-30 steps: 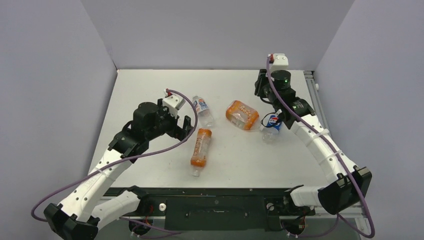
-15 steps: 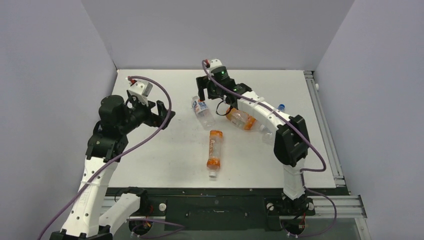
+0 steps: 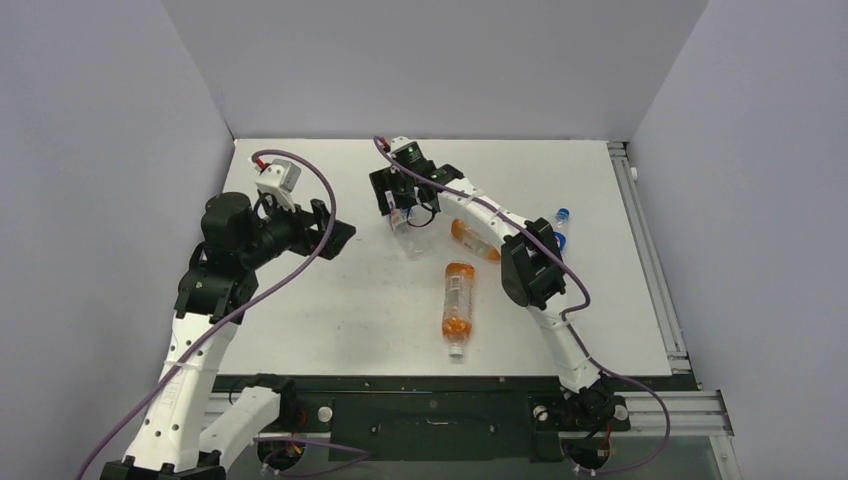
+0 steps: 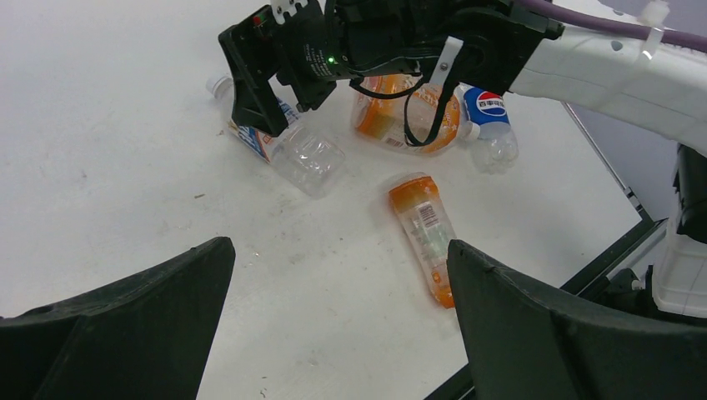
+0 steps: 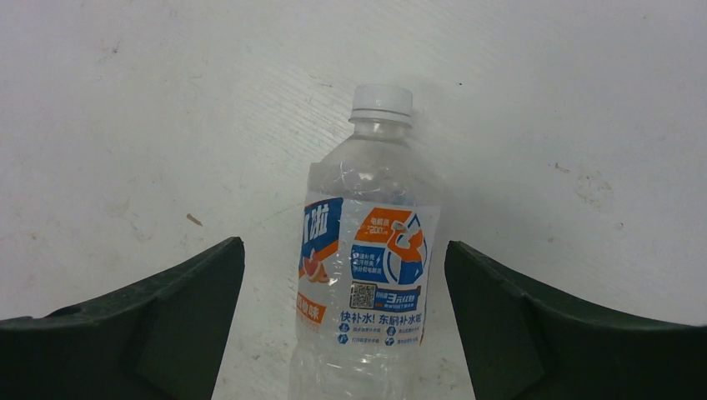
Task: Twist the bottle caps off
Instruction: Pick up the plastic bottle at the center of the board.
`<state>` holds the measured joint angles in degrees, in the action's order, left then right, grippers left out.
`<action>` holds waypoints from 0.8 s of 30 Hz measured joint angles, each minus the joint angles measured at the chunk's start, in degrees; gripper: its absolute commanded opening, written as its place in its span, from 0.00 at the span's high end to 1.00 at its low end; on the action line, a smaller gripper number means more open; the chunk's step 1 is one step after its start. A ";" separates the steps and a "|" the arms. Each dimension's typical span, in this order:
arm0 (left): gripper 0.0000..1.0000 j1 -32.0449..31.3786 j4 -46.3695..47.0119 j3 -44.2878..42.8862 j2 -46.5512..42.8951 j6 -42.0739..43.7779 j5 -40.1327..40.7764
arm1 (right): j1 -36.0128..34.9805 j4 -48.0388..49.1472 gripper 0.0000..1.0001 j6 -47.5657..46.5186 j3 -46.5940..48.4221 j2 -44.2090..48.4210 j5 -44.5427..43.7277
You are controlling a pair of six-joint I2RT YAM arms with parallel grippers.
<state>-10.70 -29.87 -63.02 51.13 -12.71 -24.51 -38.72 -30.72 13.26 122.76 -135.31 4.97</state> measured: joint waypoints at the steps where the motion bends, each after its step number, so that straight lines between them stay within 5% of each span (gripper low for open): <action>1: 0.03 0.00 0.11 0.42 -0.26 -0.61 -0.02 | 0.00 -0.46 0.15 -0.13 1.31 -1.16 0.13; 6: 0.03 0.00 0.17 1.53 -1.31 -3.23 0.02 | 0.04 -3.34 0.18 -0.37 6.27 -5.31 0.98; 12: 0.03 0.00 0.37 2.99 -2.21 -4.72 0.52 | 0.02 -4.68 0.35 0.11 6.49 -7.76 1.86; 19: 0.03 0.00 0.57 4.00 -2.43 -5.99 0.76 | -0.35 -5.01 0.40 1.86 6.49 -9.16 1.84; 24: 0.03 0.00 0.63 4.20 -2.91 -6.71 0.96 | -0.83 -5.01 0.59 3.02 6.49 -9.16 1.36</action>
<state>-10.70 -29.23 -58.83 48.23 -19.42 -23.55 -39.55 -35.73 16.27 129.25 -144.46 6.33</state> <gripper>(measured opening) 0.967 0.569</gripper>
